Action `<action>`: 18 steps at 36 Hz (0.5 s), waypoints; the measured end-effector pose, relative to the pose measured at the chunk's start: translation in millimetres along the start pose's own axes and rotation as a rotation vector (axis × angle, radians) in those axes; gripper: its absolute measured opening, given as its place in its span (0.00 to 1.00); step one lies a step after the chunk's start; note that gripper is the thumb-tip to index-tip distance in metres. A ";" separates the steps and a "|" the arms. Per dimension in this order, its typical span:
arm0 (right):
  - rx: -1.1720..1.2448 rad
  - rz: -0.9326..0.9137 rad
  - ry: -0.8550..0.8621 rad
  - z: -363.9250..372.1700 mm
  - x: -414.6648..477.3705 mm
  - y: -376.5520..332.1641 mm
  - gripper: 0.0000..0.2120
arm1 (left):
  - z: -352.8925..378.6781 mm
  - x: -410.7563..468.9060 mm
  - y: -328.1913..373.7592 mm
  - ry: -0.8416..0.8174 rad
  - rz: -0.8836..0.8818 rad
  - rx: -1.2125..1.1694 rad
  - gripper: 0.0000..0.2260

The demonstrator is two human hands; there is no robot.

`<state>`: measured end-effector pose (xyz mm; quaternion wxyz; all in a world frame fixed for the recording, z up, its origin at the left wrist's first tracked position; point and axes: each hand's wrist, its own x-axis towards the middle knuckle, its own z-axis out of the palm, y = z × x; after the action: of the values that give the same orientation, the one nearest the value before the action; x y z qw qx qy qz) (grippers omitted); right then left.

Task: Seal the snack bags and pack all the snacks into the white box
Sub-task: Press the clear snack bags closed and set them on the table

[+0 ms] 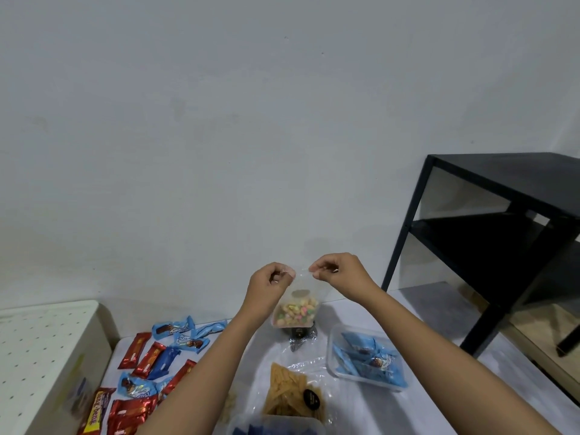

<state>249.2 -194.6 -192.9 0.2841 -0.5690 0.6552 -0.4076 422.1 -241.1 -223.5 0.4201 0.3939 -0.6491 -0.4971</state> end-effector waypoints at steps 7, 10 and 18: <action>0.141 0.047 -0.071 -11.0 -10.7 8.2 0.06 | 8.8 -4.0 -1.3 -0.028 -0.005 -0.041 0.04; 0.143 0.076 -0.069 -16.0 -15.1 14.8 0.06 | 8.6 -6.6 -6.3 -0.036 -0.037 -0.060 0.03; 0.130 0.121 -0.093 -13.3 -19.3 27.0 0.10 | 8.2 -10.3 -18.2 -0.083 -0.087 -0.090 0.02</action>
<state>227.9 -172.4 -211.1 0.3746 -0.5271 0.6467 -0.4045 419.6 -232.5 -244.1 0.3881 0.3817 -0.6252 -0.5593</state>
